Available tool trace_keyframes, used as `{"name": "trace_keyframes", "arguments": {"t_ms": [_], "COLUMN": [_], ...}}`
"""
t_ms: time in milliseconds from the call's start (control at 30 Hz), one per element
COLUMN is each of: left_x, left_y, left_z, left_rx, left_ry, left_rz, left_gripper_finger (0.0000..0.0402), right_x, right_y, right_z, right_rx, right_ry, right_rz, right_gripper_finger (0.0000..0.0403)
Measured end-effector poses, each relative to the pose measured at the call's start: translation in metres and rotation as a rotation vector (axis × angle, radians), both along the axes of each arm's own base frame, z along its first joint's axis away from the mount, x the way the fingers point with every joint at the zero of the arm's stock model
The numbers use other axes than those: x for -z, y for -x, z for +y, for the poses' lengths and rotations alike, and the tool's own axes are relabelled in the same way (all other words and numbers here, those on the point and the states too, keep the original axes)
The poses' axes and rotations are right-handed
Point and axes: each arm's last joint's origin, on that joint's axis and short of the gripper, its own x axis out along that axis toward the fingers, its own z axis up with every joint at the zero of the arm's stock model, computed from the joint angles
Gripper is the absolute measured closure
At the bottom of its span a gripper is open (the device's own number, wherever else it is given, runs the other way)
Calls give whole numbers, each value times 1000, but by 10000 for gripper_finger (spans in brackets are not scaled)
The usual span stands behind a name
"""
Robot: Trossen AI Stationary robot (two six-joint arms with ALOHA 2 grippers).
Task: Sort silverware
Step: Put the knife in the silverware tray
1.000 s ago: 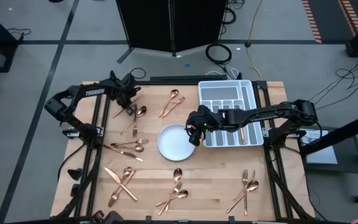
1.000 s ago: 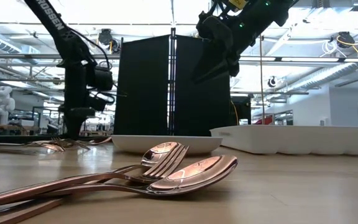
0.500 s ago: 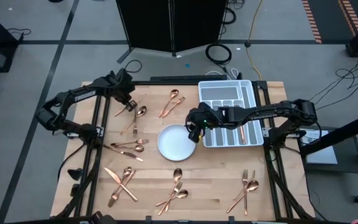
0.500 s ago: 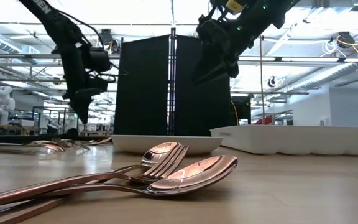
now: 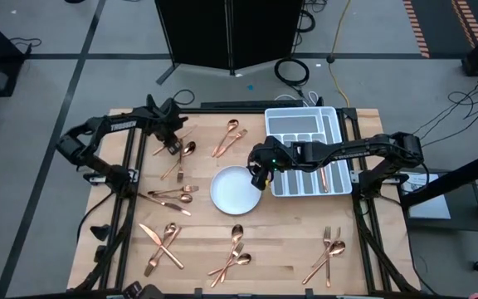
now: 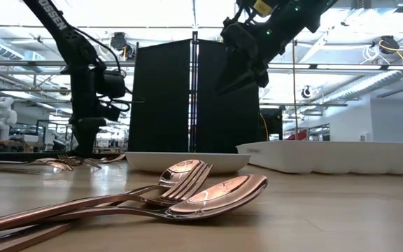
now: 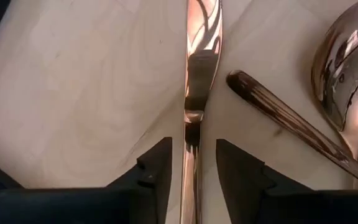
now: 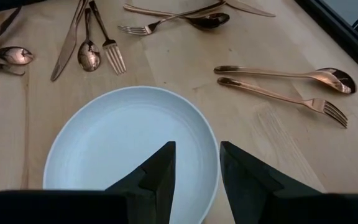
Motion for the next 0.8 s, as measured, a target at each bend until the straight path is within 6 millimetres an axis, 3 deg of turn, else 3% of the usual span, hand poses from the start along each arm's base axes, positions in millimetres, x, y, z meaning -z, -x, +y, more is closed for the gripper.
{"name": "trace_keyframes", "arguments": {"t_ms": [233,667,800], "left_x": [0,17,17], "left_y": [-2,-4,-4], "left_z": [3,5,5], "left_rx": [8,33,39], "left_ry": [-27,41,45], "left_rz": [-18,32,34], "left_gripper_finger": [273,275,290], "right_x": [0,1,1], "right_y": [0,1,1], "right_z": [0,0,0], "right_rx": [-2,-2,-2], "right_ry": [1,0,1], "right_rz": [7,8,9], "right_gripper_finger": [287,287,287]}}
